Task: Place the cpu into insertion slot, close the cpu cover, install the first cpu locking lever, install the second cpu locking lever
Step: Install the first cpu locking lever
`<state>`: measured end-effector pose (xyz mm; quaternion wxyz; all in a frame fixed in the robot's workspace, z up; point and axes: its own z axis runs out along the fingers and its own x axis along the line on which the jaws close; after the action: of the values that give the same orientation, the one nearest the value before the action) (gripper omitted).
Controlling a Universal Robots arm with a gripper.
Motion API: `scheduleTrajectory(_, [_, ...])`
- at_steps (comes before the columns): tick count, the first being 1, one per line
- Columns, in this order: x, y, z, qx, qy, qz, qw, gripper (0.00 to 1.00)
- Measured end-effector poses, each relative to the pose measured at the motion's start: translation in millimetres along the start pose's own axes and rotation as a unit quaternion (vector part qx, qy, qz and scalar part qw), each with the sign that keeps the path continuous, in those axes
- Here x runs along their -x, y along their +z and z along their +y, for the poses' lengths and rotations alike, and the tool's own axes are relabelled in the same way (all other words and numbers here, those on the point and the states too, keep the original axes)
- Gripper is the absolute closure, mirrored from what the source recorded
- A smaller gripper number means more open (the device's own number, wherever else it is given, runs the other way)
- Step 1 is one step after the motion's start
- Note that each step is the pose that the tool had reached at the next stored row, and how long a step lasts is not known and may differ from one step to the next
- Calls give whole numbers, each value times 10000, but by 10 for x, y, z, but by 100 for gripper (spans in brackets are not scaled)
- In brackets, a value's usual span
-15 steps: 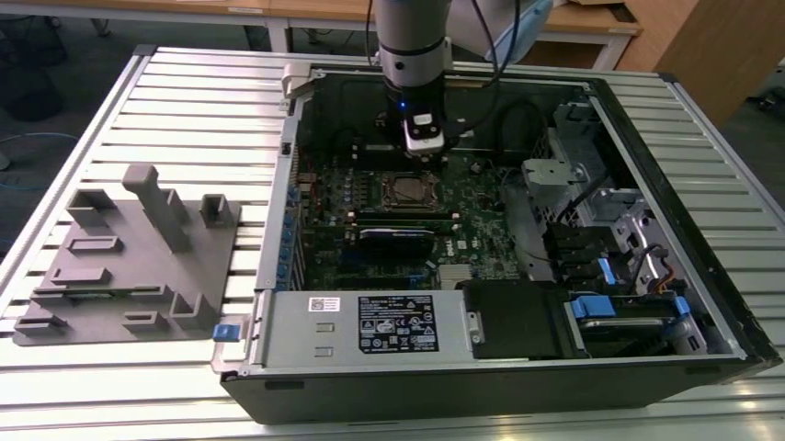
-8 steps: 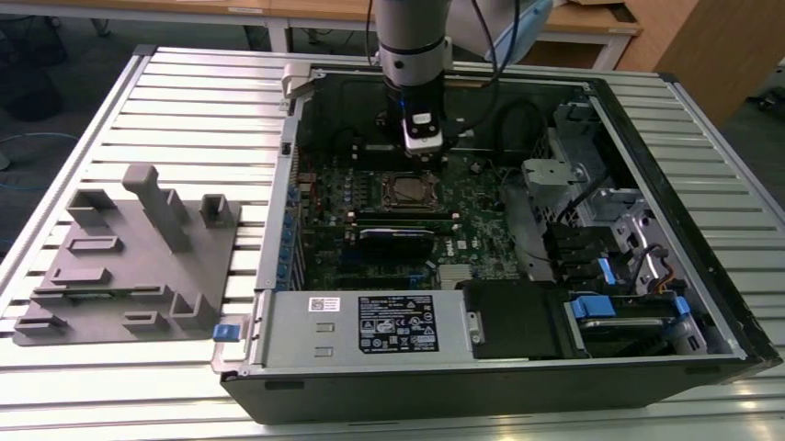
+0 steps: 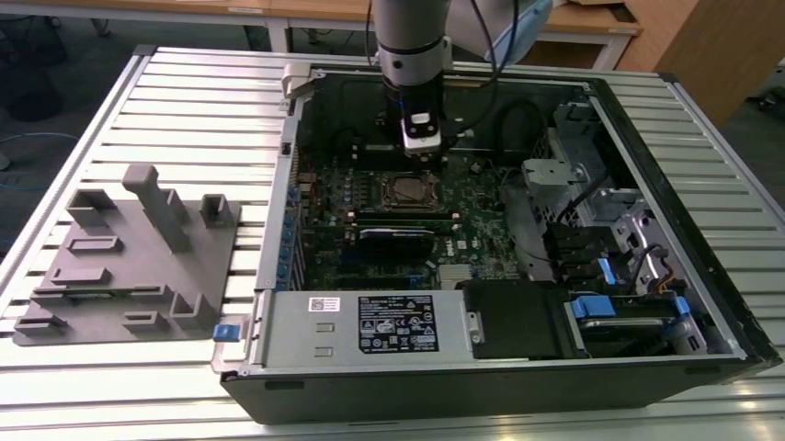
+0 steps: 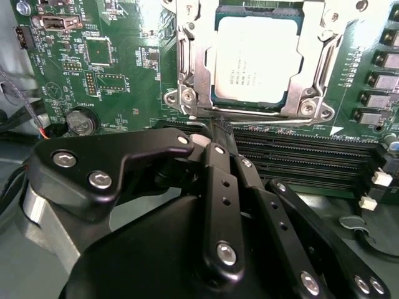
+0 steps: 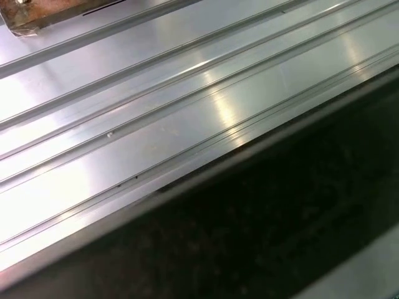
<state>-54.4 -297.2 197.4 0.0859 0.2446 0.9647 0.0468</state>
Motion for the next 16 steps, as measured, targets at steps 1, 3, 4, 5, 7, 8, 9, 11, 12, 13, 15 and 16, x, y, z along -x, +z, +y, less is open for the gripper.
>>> scheduleTrajectory(1, [-4,1,-2,3,-1,-7,10000,89])
scheduleTrajectory(3, [-9,2,-6,6,-2,-20,10000,89])
scheduleTrajectory(4, [-10,3,-7,6,-3,-27,10000,89])
scheduleTrajectory(5, [-11,4,-8,3,-4,-34,10000,89])
scheduleTrajectory(7, [-13,8,-10,-8,-8,-50,10000,89])
scheduleTrajectory(8, [-14,10,-10,-17,-11,-59,10000,89])
scheduleTrajectory(9, [-14,11,-11,-28,-14,-69,10000,89])
scheduleTrajectory(11, [-15,15,-12,-62,-22,-93,9999,89])
scheduleTrajectory(12, [-15,15,-12,-80,-26,-105,9999,89])
scheduleTrajectory(13, [-15,16,-12,-82,-27,-107,9999,89])
scheduleTrajectory(15, [-15,16,-12,-82,-28,-107,9999,89])
scheduleTrajectory(16, [-15,16,-12,-82,-28,-107,9999,89])
